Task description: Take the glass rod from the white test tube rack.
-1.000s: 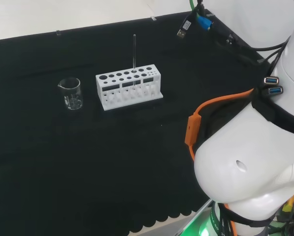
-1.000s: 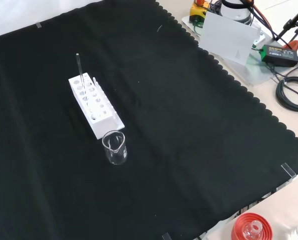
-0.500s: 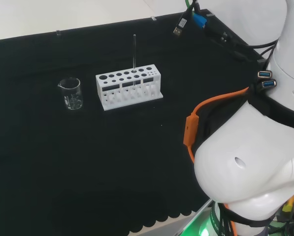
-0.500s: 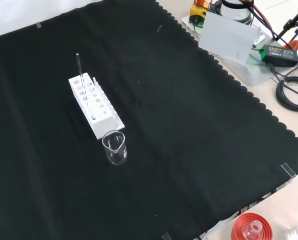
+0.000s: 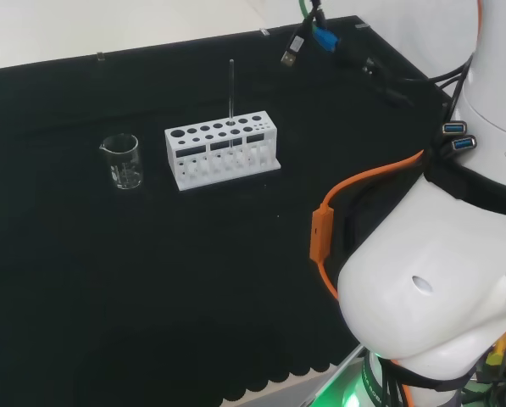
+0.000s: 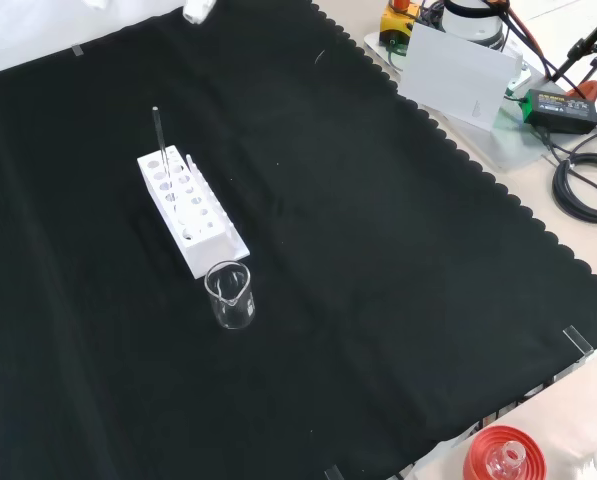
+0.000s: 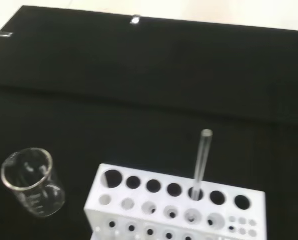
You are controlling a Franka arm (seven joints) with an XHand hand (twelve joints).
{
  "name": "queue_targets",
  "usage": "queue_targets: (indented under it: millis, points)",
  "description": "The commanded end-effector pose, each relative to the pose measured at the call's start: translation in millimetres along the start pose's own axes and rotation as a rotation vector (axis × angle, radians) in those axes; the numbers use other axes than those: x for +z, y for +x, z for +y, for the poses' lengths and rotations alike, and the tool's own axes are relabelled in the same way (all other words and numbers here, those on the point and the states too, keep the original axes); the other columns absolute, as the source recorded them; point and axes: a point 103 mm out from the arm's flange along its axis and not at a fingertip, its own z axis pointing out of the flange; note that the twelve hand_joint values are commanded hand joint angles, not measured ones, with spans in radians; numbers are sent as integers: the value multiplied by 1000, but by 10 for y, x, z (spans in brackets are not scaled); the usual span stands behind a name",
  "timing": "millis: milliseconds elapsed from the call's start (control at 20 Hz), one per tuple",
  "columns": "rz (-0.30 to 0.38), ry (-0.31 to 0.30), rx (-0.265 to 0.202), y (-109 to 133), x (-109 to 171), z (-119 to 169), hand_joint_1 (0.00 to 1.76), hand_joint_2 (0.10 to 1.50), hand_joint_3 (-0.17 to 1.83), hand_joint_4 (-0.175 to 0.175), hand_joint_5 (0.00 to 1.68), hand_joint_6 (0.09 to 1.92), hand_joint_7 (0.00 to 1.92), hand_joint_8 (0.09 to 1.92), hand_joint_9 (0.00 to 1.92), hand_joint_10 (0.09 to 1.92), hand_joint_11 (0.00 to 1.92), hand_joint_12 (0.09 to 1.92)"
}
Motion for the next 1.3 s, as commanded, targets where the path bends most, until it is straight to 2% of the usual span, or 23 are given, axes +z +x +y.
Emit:
queue_targets:
  millis: [50, 800, 1300]
  points:
    - [41, 37, -4, -314, 339, 161, 600, 727, 439, 5, 253, 87, 214, 784, 282, 898, 162, 1459]
    - [36, 107, 4, -460, 664, 256, 583, 720, 462, 0, 281, 87, 253, 798, 295, 903, 166, 1458]
    - [42, 164, 9, -480, 910, 331, 583, 709, 488, -9, 309, 87, 321, 808, 387, 897, 263, 1437]
